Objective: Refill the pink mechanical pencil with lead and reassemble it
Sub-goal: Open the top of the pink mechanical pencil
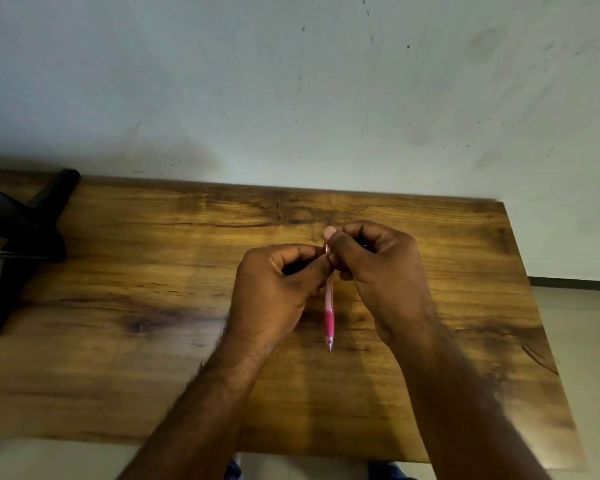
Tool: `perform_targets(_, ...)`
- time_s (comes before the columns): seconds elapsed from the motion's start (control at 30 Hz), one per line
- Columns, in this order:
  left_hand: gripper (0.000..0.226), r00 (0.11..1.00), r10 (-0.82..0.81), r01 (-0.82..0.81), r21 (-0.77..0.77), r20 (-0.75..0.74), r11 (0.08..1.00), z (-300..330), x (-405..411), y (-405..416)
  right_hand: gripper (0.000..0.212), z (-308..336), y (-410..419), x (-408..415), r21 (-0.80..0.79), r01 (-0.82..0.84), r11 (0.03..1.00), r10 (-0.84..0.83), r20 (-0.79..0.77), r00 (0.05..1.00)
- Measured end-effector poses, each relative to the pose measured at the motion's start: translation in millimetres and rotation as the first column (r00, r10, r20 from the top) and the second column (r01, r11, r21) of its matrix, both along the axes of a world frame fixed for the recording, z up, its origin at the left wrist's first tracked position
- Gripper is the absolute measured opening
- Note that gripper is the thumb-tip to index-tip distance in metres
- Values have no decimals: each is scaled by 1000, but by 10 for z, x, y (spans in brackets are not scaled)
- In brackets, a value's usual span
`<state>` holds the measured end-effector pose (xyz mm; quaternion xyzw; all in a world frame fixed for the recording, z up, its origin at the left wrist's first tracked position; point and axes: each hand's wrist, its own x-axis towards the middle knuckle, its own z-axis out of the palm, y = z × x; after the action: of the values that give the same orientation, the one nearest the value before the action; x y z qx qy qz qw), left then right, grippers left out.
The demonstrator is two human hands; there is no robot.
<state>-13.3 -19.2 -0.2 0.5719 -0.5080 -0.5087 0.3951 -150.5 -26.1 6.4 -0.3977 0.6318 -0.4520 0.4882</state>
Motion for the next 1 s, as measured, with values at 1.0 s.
perform_targets(1.0, 6, 999, -26, 25, 58, 24, 998, -77, 48, -39, 11, -239, -53, -208, 170, -26, 985, 120, -572, 811)
